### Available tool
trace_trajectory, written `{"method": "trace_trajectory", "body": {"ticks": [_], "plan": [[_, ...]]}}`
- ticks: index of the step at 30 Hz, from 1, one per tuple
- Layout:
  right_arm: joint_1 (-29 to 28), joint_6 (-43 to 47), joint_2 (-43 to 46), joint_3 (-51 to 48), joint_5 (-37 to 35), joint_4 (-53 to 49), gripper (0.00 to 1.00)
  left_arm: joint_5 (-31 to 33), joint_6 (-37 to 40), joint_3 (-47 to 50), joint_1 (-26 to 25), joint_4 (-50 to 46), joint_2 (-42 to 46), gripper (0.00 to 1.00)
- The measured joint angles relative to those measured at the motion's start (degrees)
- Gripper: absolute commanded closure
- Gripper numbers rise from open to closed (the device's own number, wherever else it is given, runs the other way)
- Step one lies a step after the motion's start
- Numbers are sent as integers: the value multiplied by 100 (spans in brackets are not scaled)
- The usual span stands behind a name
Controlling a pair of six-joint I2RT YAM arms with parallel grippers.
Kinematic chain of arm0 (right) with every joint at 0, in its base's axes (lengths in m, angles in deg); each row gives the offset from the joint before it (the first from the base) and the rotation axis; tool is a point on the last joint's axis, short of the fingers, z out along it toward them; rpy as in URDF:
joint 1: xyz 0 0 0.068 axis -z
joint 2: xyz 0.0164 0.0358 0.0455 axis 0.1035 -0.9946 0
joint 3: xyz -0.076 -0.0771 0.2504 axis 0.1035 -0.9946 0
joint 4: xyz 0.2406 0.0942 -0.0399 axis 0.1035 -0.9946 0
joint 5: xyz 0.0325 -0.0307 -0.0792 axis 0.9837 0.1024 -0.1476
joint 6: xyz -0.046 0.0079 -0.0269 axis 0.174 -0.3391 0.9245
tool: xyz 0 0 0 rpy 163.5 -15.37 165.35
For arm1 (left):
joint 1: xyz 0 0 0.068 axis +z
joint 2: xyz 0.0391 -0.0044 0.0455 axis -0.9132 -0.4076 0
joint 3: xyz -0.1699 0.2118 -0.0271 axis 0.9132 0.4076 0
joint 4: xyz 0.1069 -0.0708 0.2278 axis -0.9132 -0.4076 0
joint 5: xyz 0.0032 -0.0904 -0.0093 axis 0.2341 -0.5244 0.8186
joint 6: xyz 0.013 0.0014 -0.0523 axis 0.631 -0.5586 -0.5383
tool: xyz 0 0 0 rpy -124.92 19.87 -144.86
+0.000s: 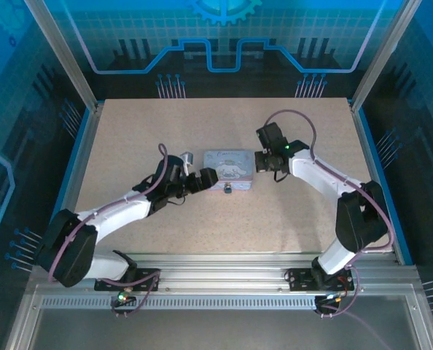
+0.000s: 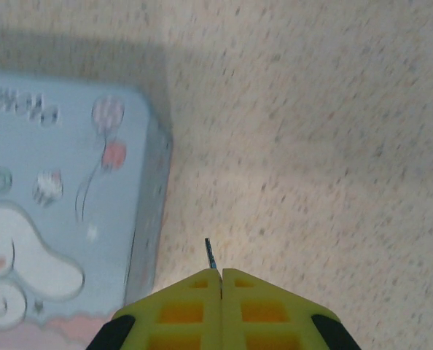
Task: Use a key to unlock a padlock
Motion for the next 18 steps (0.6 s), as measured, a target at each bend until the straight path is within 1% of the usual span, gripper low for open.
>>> {"method": "trace_trajectory", "body": {"ticks": [3, 5, 8, 11, 13, 18], "plan": [[179, 39, -369, 420, 4, 44, 100, 76, 0, 402, -306, 348, 59, 1], [251, 68, -629, 625, 7, 72, 100, 269, 48, 564, -505, 564, 26, 1], [291, 118, -994, 879, 9, 74, 100, 719, 262, 752, -957, 1276, -208, 1], [293, 144, -1268, 1080, 28, 74, 100, 1130, 485, 881, -1331, 2105, -656, 1], [293, 146, -1388, 1174, 42, 74, 100, 1290, 599, 861, -1419, 2483, -1049, 1], [293, 146, -1547, 1259, 94, 114, 100, 1818, 866, 619, -1576, 3023, -1864, 1]]}}
